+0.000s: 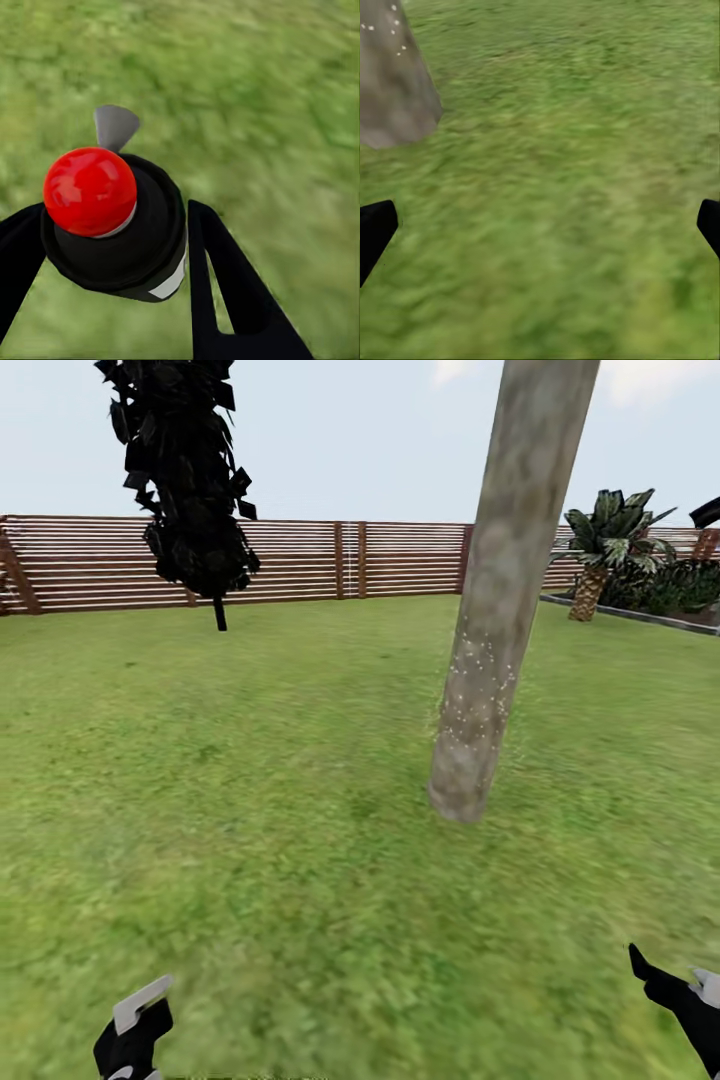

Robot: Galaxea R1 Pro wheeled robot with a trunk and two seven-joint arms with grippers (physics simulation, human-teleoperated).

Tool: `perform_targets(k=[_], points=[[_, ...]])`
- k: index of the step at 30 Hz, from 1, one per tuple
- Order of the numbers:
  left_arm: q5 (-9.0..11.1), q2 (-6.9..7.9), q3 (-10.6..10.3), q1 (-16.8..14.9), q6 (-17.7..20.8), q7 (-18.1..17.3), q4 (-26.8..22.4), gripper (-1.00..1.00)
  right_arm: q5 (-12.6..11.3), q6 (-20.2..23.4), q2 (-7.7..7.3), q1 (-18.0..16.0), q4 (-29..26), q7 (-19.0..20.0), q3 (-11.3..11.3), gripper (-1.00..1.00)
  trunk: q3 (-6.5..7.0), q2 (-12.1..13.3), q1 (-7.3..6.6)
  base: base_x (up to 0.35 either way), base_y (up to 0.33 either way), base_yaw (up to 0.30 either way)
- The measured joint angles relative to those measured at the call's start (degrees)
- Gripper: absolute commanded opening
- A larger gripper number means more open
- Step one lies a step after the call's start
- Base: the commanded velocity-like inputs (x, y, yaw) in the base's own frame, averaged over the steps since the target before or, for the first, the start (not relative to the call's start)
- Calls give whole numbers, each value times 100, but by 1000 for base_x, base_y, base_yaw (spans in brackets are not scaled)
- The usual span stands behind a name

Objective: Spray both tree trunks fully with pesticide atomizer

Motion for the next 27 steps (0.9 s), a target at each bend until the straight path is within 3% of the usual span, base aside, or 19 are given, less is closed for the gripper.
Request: perform_targets(k=[4,27], points=[[8,3,5,33,-3,4,0,-100,0,2,72,1,-5,2,-9,100,0,0,0,0,0,290],[6,3,-1,74,-2,4,0,-100,0,2,79,0,3,0,-9,100,0,0,0,0,0,290]])
